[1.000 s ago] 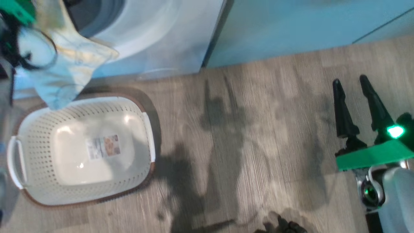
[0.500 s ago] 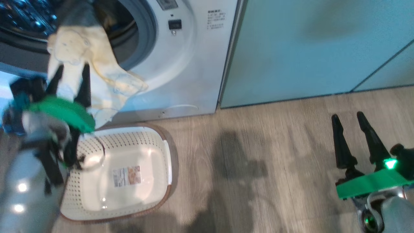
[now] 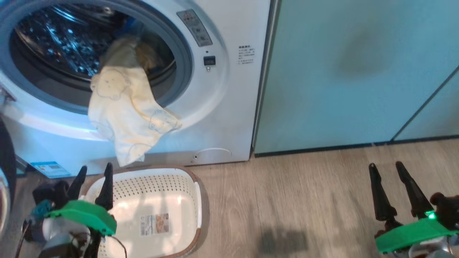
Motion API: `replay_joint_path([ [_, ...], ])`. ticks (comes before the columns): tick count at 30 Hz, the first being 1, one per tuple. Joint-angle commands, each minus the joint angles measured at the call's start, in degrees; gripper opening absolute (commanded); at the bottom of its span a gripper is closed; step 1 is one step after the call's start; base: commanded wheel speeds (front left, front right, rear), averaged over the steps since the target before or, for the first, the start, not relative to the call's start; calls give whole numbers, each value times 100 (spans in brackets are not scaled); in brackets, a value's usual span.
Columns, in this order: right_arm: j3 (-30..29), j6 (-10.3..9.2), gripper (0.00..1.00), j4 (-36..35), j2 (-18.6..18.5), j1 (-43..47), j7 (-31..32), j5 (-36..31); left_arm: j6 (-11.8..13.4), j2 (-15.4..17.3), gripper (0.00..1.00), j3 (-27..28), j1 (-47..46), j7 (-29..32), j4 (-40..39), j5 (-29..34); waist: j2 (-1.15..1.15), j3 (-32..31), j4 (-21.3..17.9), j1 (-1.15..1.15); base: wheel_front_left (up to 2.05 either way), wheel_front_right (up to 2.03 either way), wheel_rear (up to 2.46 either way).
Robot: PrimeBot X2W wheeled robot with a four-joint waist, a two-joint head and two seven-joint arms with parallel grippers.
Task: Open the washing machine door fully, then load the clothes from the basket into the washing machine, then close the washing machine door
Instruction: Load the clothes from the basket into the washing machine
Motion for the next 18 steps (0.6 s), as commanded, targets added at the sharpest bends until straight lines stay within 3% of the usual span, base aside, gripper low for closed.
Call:
replay_joint_path([
  [1,84,10,100,-161,-112,-8,-38,-49,-46,34,100,383,2,-31,-218,158,-1,-203,85,1,0,0,0],
  [9,29,10,100,-219,-122,118,-38,-51,-138,-302,100,656,326,-31,-281,455,-1,-306,147,1,0,0,0],
  [18,4,10,100,-247,-101,87,-38,-50,-152,-377,100,627,276,-31,-163,492,-1,-177,147,1,0,0,0],
])
